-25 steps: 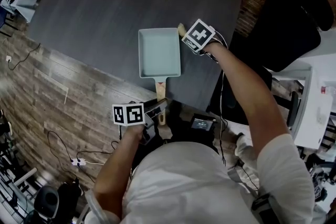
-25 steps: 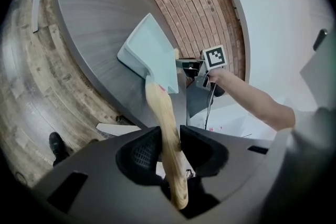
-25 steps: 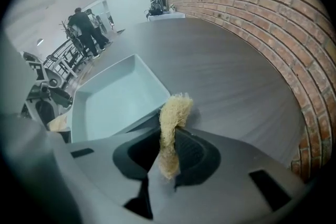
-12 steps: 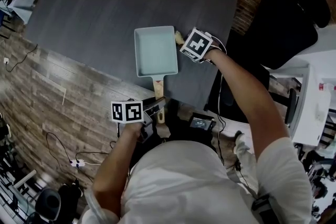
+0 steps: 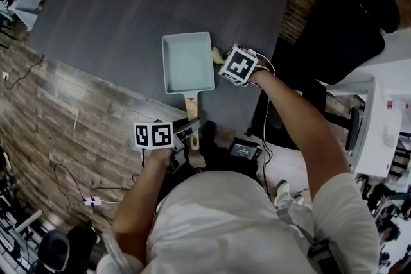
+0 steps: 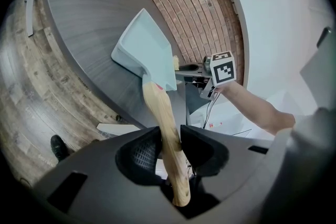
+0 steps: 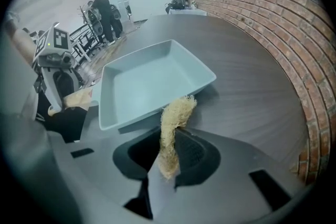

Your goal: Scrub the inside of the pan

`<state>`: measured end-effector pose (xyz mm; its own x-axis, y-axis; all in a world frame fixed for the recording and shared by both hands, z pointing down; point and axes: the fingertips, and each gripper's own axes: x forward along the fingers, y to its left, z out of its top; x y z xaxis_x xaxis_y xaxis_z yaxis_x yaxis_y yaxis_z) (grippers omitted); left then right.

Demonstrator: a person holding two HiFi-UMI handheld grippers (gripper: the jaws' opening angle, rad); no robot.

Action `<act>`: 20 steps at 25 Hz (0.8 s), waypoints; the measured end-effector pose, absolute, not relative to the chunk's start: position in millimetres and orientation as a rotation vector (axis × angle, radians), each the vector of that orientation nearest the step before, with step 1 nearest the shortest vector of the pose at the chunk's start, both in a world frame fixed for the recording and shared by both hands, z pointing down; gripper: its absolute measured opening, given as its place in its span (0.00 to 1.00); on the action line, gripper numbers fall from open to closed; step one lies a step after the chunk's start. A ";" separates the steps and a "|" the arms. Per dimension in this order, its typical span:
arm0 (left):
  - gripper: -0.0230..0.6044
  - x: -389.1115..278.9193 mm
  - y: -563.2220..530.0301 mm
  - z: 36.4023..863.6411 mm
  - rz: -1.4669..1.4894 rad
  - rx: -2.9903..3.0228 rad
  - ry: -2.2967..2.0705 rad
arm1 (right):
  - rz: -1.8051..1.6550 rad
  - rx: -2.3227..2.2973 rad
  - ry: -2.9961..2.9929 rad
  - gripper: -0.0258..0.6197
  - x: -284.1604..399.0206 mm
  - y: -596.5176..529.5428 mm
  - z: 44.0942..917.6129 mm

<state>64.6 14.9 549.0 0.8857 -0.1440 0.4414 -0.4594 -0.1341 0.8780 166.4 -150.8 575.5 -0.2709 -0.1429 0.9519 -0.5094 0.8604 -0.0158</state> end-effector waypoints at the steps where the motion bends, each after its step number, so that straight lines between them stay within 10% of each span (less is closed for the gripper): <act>1: 0.23 64.4 14.8 549.3 0.288 1.702 -0.465 | 0.380 0.488 -1.836 0.17 165.8 -147.7 575.9; 20: 0.23 65.7 13.8 548.9 0.279 1.690 -0.439 | 0.393 0.451 -1.857 0.17 156.9 -91.6 577.2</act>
